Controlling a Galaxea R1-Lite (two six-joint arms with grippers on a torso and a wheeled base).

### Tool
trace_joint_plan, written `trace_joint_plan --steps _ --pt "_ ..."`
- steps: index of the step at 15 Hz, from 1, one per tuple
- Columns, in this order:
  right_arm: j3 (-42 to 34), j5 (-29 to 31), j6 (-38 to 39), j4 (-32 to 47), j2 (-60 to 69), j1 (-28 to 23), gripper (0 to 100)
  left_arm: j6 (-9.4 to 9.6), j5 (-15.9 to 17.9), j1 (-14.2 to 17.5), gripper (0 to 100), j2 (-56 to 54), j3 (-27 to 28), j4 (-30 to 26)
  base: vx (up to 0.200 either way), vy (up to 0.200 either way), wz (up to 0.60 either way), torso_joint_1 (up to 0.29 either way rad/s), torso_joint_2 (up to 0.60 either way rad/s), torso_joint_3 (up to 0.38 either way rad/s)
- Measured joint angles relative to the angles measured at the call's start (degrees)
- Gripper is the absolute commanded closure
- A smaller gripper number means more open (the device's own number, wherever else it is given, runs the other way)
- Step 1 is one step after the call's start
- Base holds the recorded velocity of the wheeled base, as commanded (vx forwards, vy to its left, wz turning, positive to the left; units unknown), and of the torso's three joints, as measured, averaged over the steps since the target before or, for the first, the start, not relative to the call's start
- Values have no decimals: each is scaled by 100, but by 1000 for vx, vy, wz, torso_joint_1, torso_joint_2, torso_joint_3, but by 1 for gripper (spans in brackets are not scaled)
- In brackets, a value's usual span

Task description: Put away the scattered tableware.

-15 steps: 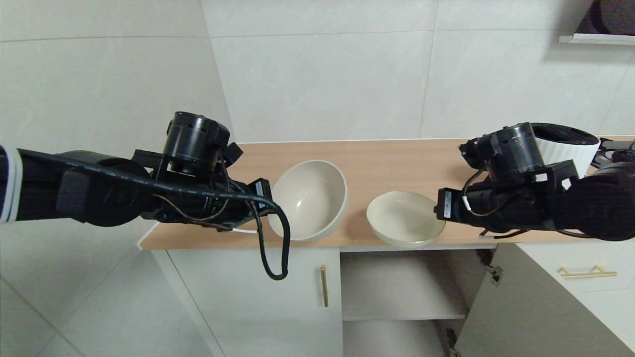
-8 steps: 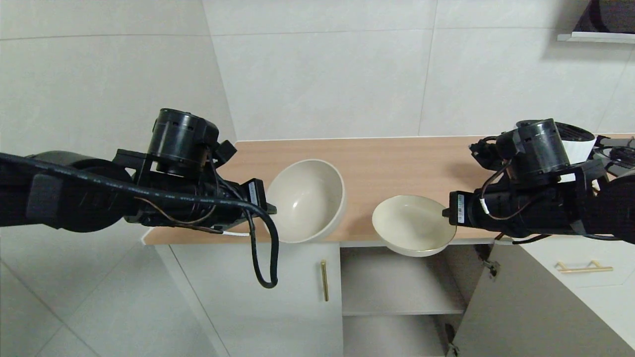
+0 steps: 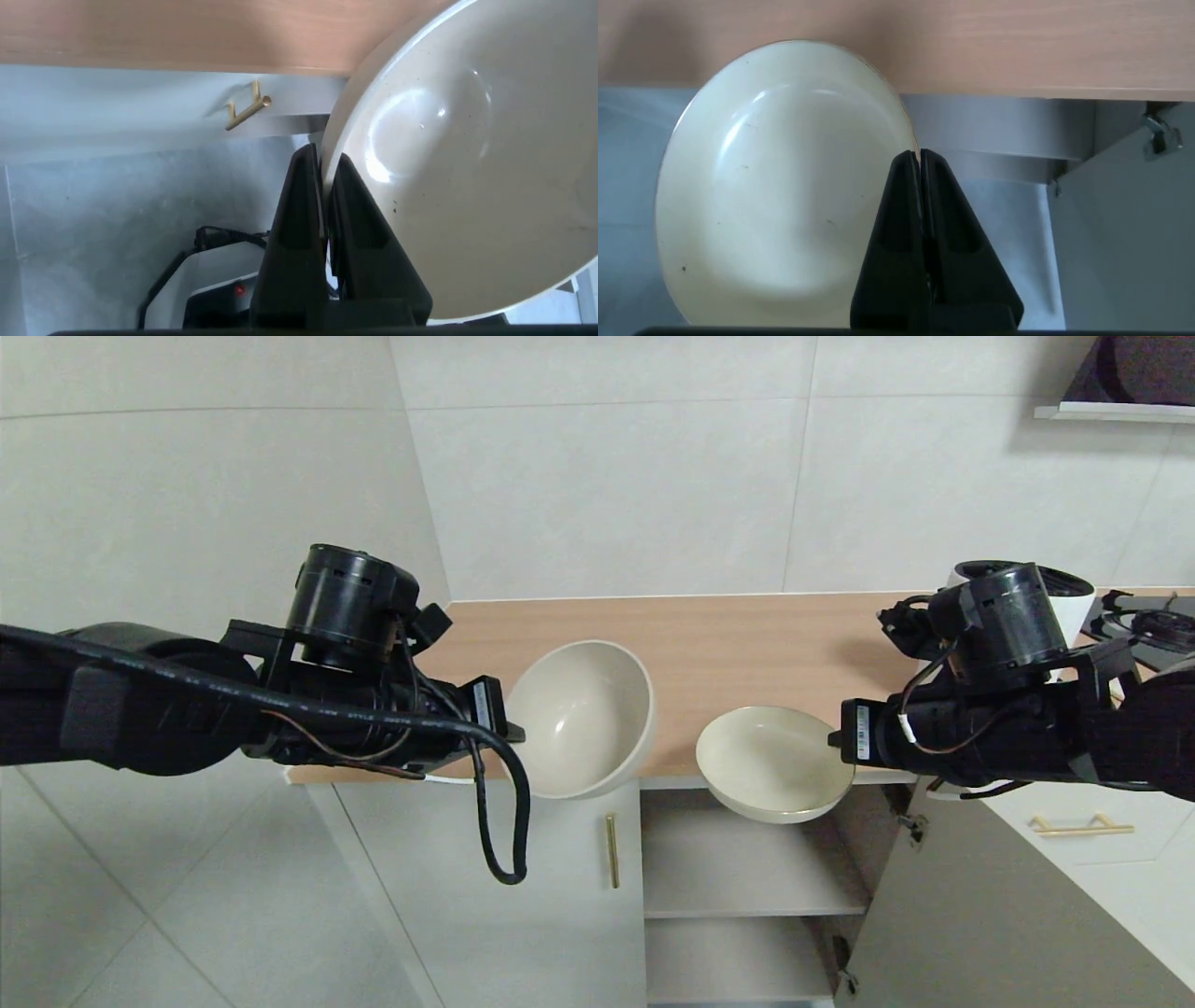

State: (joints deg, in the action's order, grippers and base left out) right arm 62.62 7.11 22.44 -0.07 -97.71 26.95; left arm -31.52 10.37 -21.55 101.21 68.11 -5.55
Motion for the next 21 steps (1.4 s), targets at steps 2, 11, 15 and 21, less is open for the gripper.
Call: trace_joint_plan --steps 2,11,15,21 --pt "2 17 -41 -2 -45 -6 100 0 -1 4 100 17 0 0 0 0 0 0 0 0" --pt "-41 13 -66 -26 -185 -6 100 0 -1 9 100 48 5 5 0 0 0 -137 325 181" --pt "-39 17 -63 -26 -229 -6 100 -6 -1 11 100 55 11 7 0 0 0 -195 487 295" --pt "-39 20 -134 -26 -271 -13 100 -9 0 11 100 102 7 11 0 0 0 -170 466 293"
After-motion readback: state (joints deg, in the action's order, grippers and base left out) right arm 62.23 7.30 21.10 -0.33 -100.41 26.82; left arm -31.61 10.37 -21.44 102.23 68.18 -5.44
